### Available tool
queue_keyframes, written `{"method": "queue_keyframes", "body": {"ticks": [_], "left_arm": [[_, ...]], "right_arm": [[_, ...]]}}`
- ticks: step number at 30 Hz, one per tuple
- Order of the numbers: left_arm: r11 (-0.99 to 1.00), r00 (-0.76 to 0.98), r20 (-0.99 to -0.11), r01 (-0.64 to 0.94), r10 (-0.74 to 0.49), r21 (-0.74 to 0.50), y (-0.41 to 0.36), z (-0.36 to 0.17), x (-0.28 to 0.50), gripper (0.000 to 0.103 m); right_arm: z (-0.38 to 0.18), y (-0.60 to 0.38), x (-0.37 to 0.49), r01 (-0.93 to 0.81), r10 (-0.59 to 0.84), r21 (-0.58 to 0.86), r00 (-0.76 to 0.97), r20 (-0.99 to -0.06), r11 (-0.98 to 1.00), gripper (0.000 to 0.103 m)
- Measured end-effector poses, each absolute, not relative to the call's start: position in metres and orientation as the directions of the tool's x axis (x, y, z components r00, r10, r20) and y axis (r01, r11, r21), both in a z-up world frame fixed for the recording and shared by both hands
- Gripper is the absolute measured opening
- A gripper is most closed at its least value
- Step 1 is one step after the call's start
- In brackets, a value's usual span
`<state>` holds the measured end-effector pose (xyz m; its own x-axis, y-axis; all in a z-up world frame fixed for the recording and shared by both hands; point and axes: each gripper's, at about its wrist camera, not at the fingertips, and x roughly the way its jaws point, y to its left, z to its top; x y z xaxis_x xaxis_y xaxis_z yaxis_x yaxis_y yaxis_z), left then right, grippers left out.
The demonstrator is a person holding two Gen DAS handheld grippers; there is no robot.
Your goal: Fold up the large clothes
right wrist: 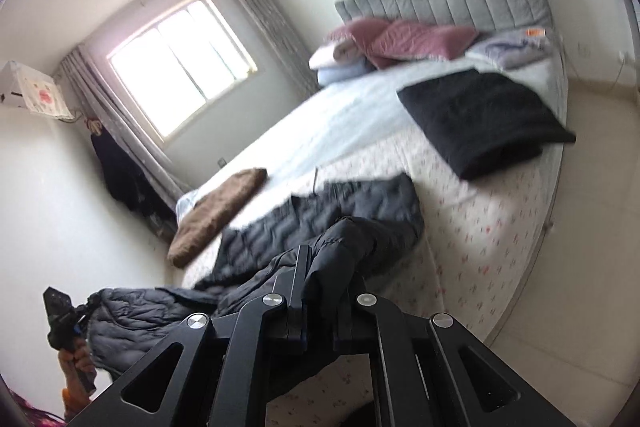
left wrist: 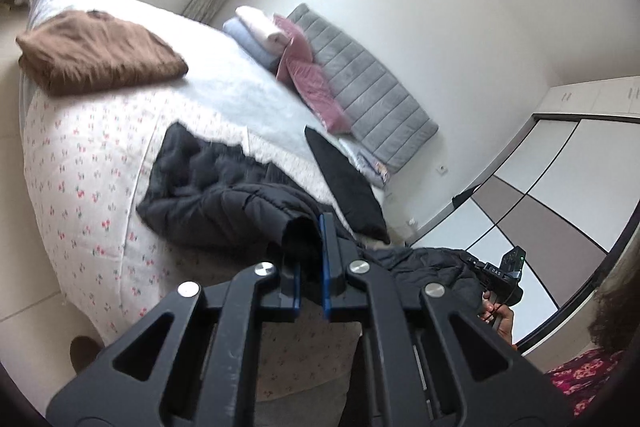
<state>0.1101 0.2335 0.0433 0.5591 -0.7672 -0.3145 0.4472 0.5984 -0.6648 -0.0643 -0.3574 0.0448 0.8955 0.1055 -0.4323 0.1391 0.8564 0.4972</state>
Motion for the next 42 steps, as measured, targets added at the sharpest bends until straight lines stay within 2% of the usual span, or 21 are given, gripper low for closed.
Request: {"method": "queue_keyframes", "body": {"ticks": [5, 11, 20, 29, 32, 34, 36, 41, 42], "left_arm": [[0.654, 0.611, -0.336, 0.42, -0.717, -0.63, 0.227, 0.043, 0.124, 0.009], [0.698, 0.608, -0.429, 0.31, -0.668, -0.646, 0.213, 0.023, 0.193, 0.01], [0.797, 0.593, -0.572, 0.216, -0.566, -0.564, 0.179, -0.007, 0.298, 0.012], [0.87, 0.519, -0.713, 0.14, -0.472, -0.473, 0.152, -0.065, 0.375, 0.016], [0.882, 0.502, -0.737, 0.131, -0.453, -0.453, 0.147, -0.082, 0.392, 0.024], [0.89, 0.501, -0.746, 0.124, -0.439, -0.439, 0.144, -0.09, 0.402, 0.035], [0.891, 0.501, -0.747, 0.125, -0.436, -0.436, 0.142, -0.094, 0.411, 0.052], [0.885, 0.493, -0.745, 0.135, -0.45, -0.445, 0.142, -0.095, 0.428, 0.065], [0.885, 0.497, -0.742, 0.14, -0.45, -0.443, 0.143, -0.092, 0.429, 0.068]], "right_arm": [[0.054, -0.364, -0.043, 0.143, 0.111, 0.512, 0.894, -0.433, 0.847, 0.006], [0.044, -0.377, 0.021, 0.204, 0.093, 0.488, 0.851, -0.517, 0.849, 0.007], [0.005, -0.414, 0.128, 0.32, 0.072, 0.47, 0.762, -0.644, 0.823, 0.008], [-0.05, -0.435, 0.211, 0.356, 0.066, 0.416, 0.688, -0.723, 0.837, 0.012], [-0.072, -0.442, 0.233, 0.375, 0.067, 0.406, 0.661, -0.747, 0.834, 0.012], [-0.086, -0.447, 0.245, 0.388, 0.072, 0.406, 0.643, -0.763, 0.827, 0.014], [-0.101, -0.454, 0.258, 0.405, 0.091, 0.421, 0.624, -0.776, 0.811, 0.015], [-0.12, -0.467, 0.273, 0.43, 0.131, 0.465, 0.609, -0.782, 0.774, 0.018], [-0.122, -0.47, 0.274, 0.433, 0.141, 0.48, 0.613, -0.777, 0.763, 0.021]]}}
